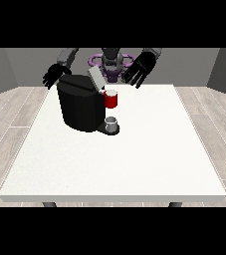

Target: Insert the coffee pod into the coffee machine and close the lid

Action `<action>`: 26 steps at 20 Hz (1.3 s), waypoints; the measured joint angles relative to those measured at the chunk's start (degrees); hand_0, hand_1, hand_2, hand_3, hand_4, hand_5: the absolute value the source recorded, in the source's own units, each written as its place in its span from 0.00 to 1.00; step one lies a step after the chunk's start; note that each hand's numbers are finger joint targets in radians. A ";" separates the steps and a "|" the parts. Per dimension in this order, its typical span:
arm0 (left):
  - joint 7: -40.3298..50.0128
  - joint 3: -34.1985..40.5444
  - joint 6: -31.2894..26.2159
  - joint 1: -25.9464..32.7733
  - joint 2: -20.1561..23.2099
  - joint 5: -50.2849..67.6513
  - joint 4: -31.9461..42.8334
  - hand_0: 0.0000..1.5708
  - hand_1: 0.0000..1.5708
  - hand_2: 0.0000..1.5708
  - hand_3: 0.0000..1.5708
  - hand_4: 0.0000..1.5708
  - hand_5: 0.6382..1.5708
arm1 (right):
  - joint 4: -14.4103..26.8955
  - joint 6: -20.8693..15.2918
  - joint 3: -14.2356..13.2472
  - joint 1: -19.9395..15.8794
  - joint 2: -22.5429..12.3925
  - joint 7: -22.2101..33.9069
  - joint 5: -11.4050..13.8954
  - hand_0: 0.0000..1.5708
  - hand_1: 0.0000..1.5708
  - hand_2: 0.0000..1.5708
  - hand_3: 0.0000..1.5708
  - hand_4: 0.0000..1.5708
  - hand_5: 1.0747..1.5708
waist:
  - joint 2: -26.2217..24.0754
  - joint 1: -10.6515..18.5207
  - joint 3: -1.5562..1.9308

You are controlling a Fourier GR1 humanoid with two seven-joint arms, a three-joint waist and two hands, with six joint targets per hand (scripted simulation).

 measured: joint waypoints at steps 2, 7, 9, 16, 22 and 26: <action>0.97 2.44 0.29 1.13 -2.59 3.09 -0.28 0.00 0.00 0.00 0.00 0.05 1.00 | 0.78 -0.36 -0.49 1.26 0.07 -0.15 -0.08 0.00 0.00 0.00 0.00 0.27 1.00 | -2.43 1.52 0.00; -1.67 9.14 0.22 7.63 -7.93 12.05 -0.77 0.00 0.00 0.00 0.00 0.00 1.00 | 1.23 -0.96 -1.07 5.92 0.66 -0.97 -0.23 0.00 0.00 0.00 0.00 0.28 1.00 | -8.53 5.48 -0.05; -2.56 10.48 -0.78 10.87 -10.01 14.65 -1.06 0.00 0.00 0.00 0.00 0.00 1.00 | 1.59 -0.24 -1.95 7.72 -0.24 -1.40 -0.74 0.00 0.00 0.00 0.00 0.31 1.00 | -11.58 7.48 -0.03; -3.80 13.94 -1.03 20.26 -14.55 20.83 -2.45 0.00 0.00 0.00 0.00 0.06 1.00 | -2.27 2.98 -0.10 10.22 -3.00 0.84 0.03 0.00 0.00 0.00 0.00 0.18 1.00 | -18.57 10.18 -0.03; -4.49 15.47 -2.88 26.16 -15.38 24.57 -3.99 0.00 0.00 0.00 0.00 0.00 1.00 | -7.54 5.67 1.56 7.07 -4.97 4.16 -0.15 0.00 0.00 0.00 0.00 0.00 1.00 | -20.30 12.25 -0.04; -4.91 16.18 -4.61 28.72 -15.88 27.38 -5.99 0.00 0.00 0.00 0.00 0.09 1.00 | -9.88 7.60 1.89 3.89 -6.21 7.26 -1.23 0.00 0.00 0.00 0.00 0.00 1.00 | -20.15 13.93 -0.02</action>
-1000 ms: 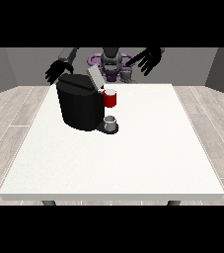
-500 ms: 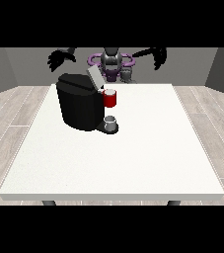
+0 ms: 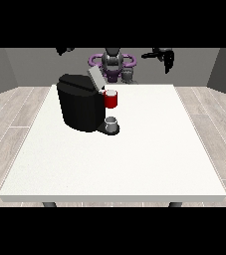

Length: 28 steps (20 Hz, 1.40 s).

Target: Insert the coffee pod into the coffee machine and close the lid

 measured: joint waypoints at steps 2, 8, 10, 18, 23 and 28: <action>1.00 -1.16 0.15 1.24 -2.07 1.03 -1.00 0.00 0.00 0.00 0.00 0.00 1.00 | 0.54 0.37 0.75 -0.59 0.01 -0.10 0.72 0.00 0.00 0.00 0.00 0.00 1.00 | -0.37 1.75 -0.01; 3.73 -2.62 -1.79 4.11 -2.84 4.26 -8.07 0.00 0.00 0.00 0.00 0.07 1.00 | 1.24 1.86 1.62 -3.74 -0.99 0.40 2.38 0.00 0.00 0.00 0.00 0.10 1.00 | 1.54 4.38 0.03; 4.83 -4.62 -0.71 5.99 -3.94 5.39 -10.97 0.00 0.00 0.00 0.00 0.00 1.00 | 1.91 2.39 1.96 -4.20 -0.67 0.30 2.61 0.00 0.00 0.00 0.00 0.00 1.00 | 1.76 4.70 0.02; 7.64 -8.47 0.35 11.99 -4.96 9.26 -21.63 0.00 0.00 0.00 0.00 0.00 1.00 | 6.79 3.24 0.71 -9.07 0.21 -1.13 2.55 0.00 0.00 0.00 0.00 0.00 1.00 | 6.46 6.60 0.03; 10.43 -10.63 2.18 13.78 -4.98 10.61 -27.87 0.00 0.00 0.00 0.00 0.00 1.00 | 11.30 4.20 -1.40 -13.25 -0.25 -1.68 1.48 0.00 0.00 0.00 0.00 0.00 1.00 | 9.61 6.37 0.04; 10.27 -10.90 2.57 15.90 -3.43 11.72 -31.13 0.00 0.00 0.00 0.00 0.00 1.00 | 14.46 5.11 -1.67 -16.95 -0.22 -2.57 1.78 0.00 0.00 0.00 0.00 0.00 1.00 | 12.64 4.99 0.01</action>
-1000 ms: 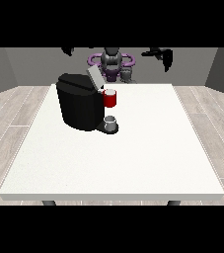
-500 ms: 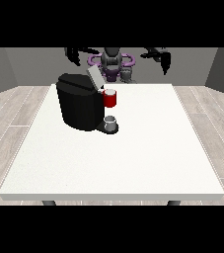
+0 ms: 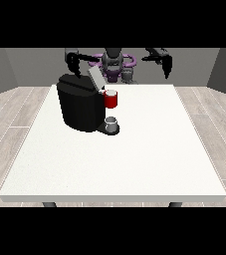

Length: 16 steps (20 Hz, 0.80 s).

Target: Insert the coffee pod into the coffee machine and close the lid

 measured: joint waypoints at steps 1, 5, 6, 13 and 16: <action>0.02 -0.41 -0.08 1.02 0.01 0.13 -1.03 0.00 0.00 0.00 0.00 0.00 1.00 | 0.80 -0.14 -0.25 -0.69 -0.13 0.03 0.17 0.00 0.00 0.00 0.00 0.00 1.00 | 0.12 0.18 0.01; -0.64 -0.05 0.50 2.10 1.21 1.04 -2.50 0.00 0.00 0.00 0.00 0.00 1.00 | 2.43 -0.50 1.11 -1.88 1.08 -1.18 1.91 0.00 0.00 0.00 0.00 0.00 1.00 | 1.19 -0.84 -0.03; -0.93 0.11 0.72 2.44 1.44 1.27 -2.77 0.00 0.00 0.00 0.00 0.00 1.00 | 2.79 -0.38 1.21 -2.45 1.02 -1.25 2.22 0.00 0.00 0.00 0.00 0.00 1.00 | 1.43 -0.93 -0.04; 0.38 -0.88 2.40 2.36 1.72 1.95 -5.17 0.00 0.00 0.00 0.00 0.00 1.00 | 6.40 0.38 0.79 -7.14 0.53 -1.94 3.36 0.00 0.00 0.00 0.00 0.03 1.00 | 3.26 -1.08 -0.07; 1.39 -1.22 3.08 1.84 1.93 2.16 -6.18 0.00 0.00 0.00 0.00 0.00 1.00 | 7.56 0.13 0.38 -8.11 0.55 -3.59 3.73 0.00 0.00 0.00 0.00 0.00 1.00 | 3.77 -0.92 -0.26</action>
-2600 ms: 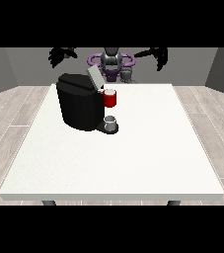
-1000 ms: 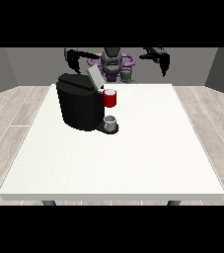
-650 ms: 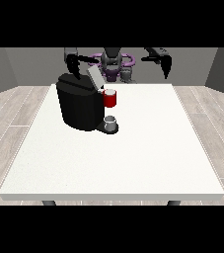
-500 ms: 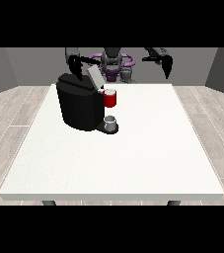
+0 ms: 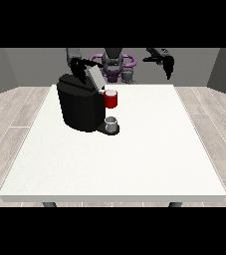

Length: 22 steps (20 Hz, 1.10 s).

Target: Insert the coffee pod into the coffee machine and close the lid

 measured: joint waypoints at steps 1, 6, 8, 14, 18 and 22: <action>-0.24 0.12 0.11 -0.35 0.30 -0.01 0.40 0.00 0.00 0.00 0.00 0.00 1.00 | 0.26 -0.08 0.13 -1.00 0.22 0.75 0.07 0.00 0.00 0.00 0.00 0.00 1.00 | 0.34 -0.13 0.06; -1.22 0.10 -0.50 -0.17 1.32 0.50 0.83 0.00 0.00 0.00 0.00 0.00 1.00 | 1.61 -0.57 0.23 -3.09 0.60 -0.07 0.89 0.00 0.00 0.00 0.00 0.00 1.00 | 1.10 0.16 0.09; -1.80 0.35 -0.17 -0.49 1.58 0.55 1.75 0.00 0.00 0.00 0.00 0.00 1.00 | 1.89 -0.75 0.48 -4.10 0.91 0.33 1.23 0.00 0.00 0.00 0.00 0.00 1.00 | 1.34 -0.24 0.14; -1.66 -0.03 0.58 0.32 1.56 0.67 1.53 0.00 0.00 0.00 0.00 0.12 1.00 | 3.23 -1.41 0.38 -5.18 0.85 0.31 2.14 0.00 0.00 0.00 0.00 0.10 1.00 | 0.96 0.25 0.25; -2.19 0.54 0.07 0.30 2.48 1.19 2.42 0.00 0.00 0.00 0.00 0.08 1.00 | 3.29 -1.29 0.83 -6.39 0.89 2.15 2.50 0.00 0.00 0.00 0.00 0.04 1.00 | 1.10 0.08 0.43; -3.43 0.00 0.10 0.14 2.10 0.84 3.46 0.00 0.00 0.00 0.00 0.10 1.00 | 2.76 -2.65 1.39 -7.73 0.94 4.45 3.56 0.00 0.00 0.00 0.00 0.09 1.00 | 1.64 0.21 0.64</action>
